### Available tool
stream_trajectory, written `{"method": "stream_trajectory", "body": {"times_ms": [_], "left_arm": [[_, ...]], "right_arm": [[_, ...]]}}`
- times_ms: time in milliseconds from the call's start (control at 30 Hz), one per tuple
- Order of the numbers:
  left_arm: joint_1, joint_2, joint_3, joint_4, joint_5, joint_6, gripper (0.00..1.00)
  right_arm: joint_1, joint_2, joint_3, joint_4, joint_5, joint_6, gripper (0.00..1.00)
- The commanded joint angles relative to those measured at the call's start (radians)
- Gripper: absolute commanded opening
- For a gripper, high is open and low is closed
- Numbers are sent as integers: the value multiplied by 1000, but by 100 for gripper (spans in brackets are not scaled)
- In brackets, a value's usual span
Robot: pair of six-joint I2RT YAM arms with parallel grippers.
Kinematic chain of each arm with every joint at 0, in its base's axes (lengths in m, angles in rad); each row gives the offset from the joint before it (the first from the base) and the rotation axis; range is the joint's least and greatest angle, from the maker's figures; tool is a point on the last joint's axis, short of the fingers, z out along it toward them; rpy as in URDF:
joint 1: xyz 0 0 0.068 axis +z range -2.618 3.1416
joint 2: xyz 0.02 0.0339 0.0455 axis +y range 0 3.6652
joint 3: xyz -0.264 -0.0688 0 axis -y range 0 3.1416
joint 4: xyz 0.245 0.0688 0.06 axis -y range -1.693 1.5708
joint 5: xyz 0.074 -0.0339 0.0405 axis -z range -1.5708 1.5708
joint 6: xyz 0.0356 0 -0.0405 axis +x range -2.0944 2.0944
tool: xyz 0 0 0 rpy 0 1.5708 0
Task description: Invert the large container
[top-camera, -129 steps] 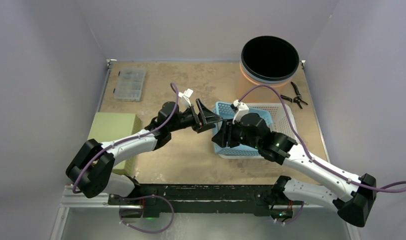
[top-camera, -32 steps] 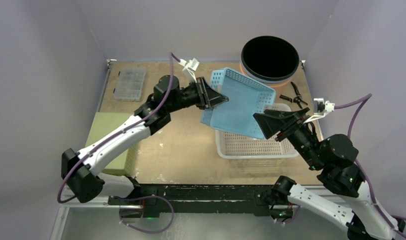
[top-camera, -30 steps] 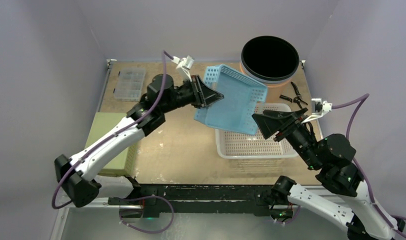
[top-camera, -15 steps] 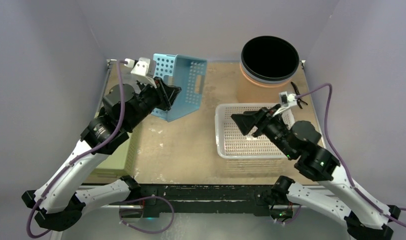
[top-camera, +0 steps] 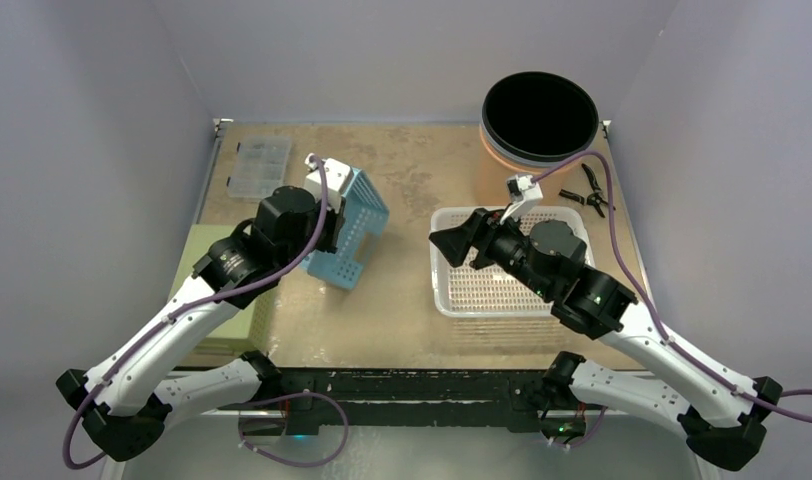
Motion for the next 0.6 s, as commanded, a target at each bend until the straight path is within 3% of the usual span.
{"method": "stream_trajectory", "body": {"times_ms": [0, 300, 567], "left_arm": [[-5, -20, -48, 43, -13, 120, 0], [-72, -21, -92, 43, -94, 133, 0], [-116, 75, 86, 15, -235, 328, 0]], "right_arm": [[2, 13, -1, 48, 14, 30, 72], [2, 93, 13, 30, 34, 92, 73], [2, 103, 18, 26, 80, 113, 74]]}}
